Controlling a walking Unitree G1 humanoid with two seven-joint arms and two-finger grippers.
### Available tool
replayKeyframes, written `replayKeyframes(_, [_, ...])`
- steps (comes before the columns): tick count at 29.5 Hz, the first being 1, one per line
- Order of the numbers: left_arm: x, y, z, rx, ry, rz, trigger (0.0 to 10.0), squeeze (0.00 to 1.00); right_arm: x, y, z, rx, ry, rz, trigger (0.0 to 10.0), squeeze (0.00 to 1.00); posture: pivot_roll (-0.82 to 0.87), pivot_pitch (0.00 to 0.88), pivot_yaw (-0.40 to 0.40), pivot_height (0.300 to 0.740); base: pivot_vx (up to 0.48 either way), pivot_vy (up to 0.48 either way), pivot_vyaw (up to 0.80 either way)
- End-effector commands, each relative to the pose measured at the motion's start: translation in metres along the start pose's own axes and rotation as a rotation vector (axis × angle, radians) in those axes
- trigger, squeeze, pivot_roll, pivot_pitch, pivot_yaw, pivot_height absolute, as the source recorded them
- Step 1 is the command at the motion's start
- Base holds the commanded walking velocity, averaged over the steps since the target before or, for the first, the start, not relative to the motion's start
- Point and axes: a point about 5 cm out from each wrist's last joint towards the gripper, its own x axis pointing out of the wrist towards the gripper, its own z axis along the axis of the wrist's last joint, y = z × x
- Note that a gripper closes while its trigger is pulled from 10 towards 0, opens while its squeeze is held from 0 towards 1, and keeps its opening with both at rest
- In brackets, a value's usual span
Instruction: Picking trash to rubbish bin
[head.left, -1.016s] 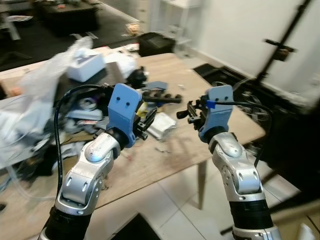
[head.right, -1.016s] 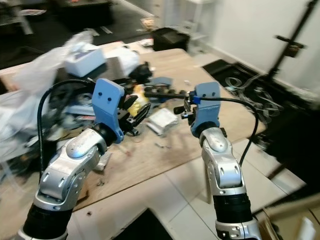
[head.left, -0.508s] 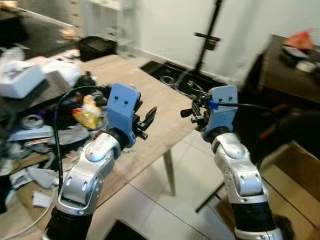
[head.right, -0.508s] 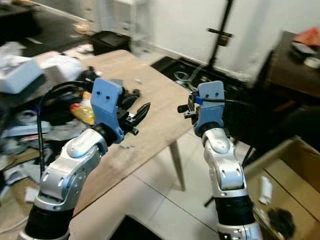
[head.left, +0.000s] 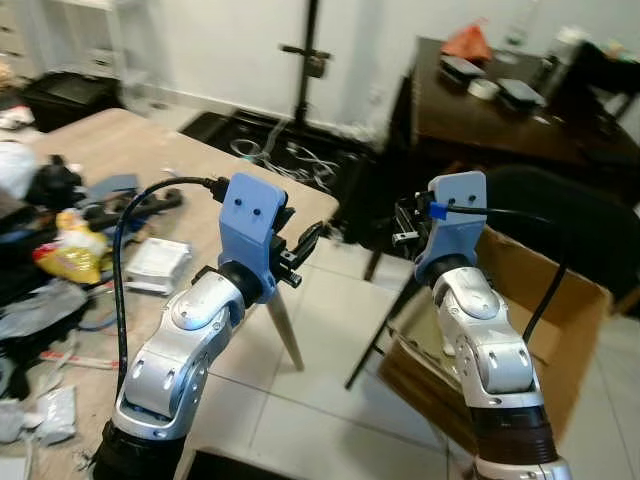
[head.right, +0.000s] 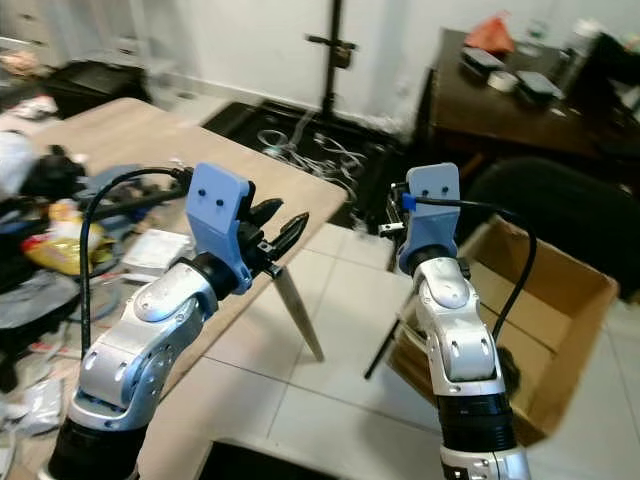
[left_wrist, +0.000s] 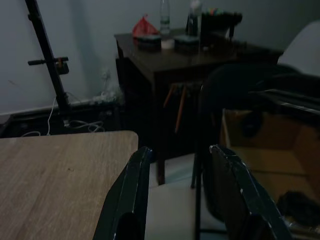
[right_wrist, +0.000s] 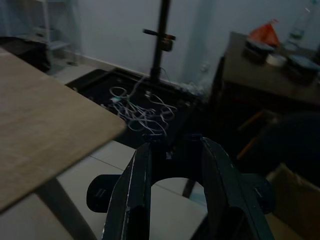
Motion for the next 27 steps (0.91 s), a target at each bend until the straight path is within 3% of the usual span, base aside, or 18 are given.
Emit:
replayKeyframes(1, [0.0,0.001,-0.002,0.015,0.015,0.007,10.0,0.0,-0.002,-0.006,-0.002,-0.009,0.011,-0.027,10.0,0.0,0.09,0.098,-0.034,0.74,0.0,0.0,-0.8])
replayKeyframes(6, [0.001,0.003,-0.002,0.02,0.015,0.023,10.0,0.0,-0.003,-0.009,-0.004,-0.008,0.019,-0.044,10.0,0.0,0.09,0.103,-0.033,0.74,0.0,0.0,-0.8])
replayKeyframes(7, [0.003,0.004,-0.002,-0.023,0.018,0.013,10.0,0.0,-0.003,-0.012,-0.005,-0.006,0.031,-0.057,10.0,0.0,0.09,0.107,-0.033,0.74,0.0,0.0,-0.8])
replayKeyframes(10, [0.004,0.002,-0.001,-0.042,0.019,-0.007,10.0,0.0,-0.003,-0.012,-0.006,-0.004,0.037,-0.06,10.0,0.0,0.09,0.107,-0.033,0.74,0.0,0.0,-0.8])
replayKeyframes(21, [0.004,-0.001,-0.003,-0.042,0.022,-0.003,10.0,0.0,-0.005,-0.011,-0.013,0.015,0.077,-0.057,10.0,0.0,0.08,0.11,-0.036,0.74,0.0,0.0,-0.8])
replayKeyframes(27, [0.007,0.001,-0.005,-0.058,0.043,0.013,10.0,0.0,-0.005,-0.006,-0.018,0.016,0.11,-0.028,10.0,0.0,0.08,0.109,-0.036,0.74,0.0,0.0,-0.15])
